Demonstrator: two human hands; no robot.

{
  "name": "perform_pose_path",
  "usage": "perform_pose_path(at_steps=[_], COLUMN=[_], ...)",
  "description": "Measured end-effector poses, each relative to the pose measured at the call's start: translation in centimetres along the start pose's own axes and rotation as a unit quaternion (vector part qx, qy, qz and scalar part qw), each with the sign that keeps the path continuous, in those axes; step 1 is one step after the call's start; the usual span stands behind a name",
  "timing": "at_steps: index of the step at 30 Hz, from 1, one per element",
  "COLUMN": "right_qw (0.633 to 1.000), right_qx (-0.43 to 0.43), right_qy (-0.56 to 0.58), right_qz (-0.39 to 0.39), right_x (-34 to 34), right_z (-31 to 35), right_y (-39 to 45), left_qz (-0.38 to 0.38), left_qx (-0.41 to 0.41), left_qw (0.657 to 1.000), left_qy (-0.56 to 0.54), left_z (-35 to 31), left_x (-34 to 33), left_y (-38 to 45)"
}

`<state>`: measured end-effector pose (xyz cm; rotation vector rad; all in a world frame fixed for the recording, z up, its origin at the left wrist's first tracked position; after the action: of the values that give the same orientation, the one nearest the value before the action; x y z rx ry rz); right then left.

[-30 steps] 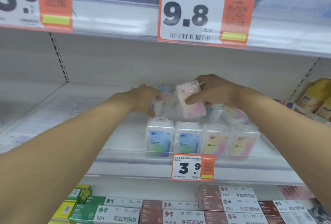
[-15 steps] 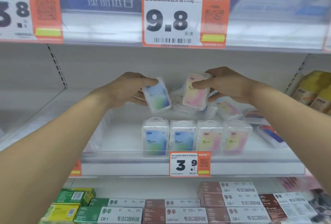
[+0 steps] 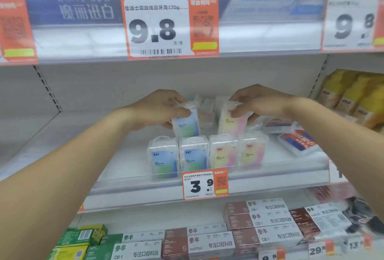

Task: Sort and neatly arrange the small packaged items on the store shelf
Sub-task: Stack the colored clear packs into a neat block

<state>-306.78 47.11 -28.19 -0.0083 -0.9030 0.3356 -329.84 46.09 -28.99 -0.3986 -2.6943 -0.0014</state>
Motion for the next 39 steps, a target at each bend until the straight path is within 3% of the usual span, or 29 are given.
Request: perform_pose_path(at_steps=[4,9,21,23,25,27,28,31,36,39], right_qw=[0.998,0.990,0.971,0.983,0.998,0.993,0.979,0.939,0.965,0.966], right_qx=[0.006,0.002,0.007,0.005,0.004,0.007,-0.001,-0.049,-0.048,-0.026], right_qy=[0.028,-0.046,-0.083,-0.042,-0.002,-0.104,-0.187,-0.341,-0.255,-0.256], right_qz=[0.050,0.136,0.222,0.180,0.059,-0.061,-0.082,-0.009,0.039,0.021], right_x=[-2.0,-4.3,-4.8,-4.0,-1.9,0.5,1.1,0.1,-2.4,-2.6], right_z=[-0.4,0.1,0.8,0.7,0.3,-0.5,-0.9,-2.7,-3.1,-2.8], right_y=[-0.3,-0.4,0.2,1.1,2.8,4.3,4.9,6.3,7.6,7.7], left_qz=[0.057,0.148,0.184,0.191,0.141,0.058,0.019,-0.017,0.060,0.113], left_qx=[0.032,0.119,0.134,0.136,0.124,0.093,0.070,0.005,-0.033,0.016], left_qw=[0.996,0.977,0.955,0.958,0.972,0.982,0.982,0.967,0.938,0.922], left_qy=[0.066,0.099,0.191,0.165,0.144,0.154,0.173,0.255,0.339,0.370], left_z=[-0.1,0.8,1.0,0.8,0.7,0.9,0.9,0.5,0.2,1.4], left_x=[-2.0,-4.2,-4.1,-4.1,-3.0,-1.2,-0.4,0.1,-3.1,-4.5], left_y=[0.0,-1.2,-1.2,-1.4,-0.7,0.9,1.8,4.4,8.0,9.7])
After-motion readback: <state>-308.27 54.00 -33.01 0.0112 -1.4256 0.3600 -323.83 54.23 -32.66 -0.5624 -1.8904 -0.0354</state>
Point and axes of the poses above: each hand's wrist, its own y-axis towards the middle knuckle, its own x-axis out of the back of the hand, z = x × y, the point moved 7 cm from there along y, towards the middle knuckle, and after that the axes turned 9 degrees about -y, right-handed, at the moved point
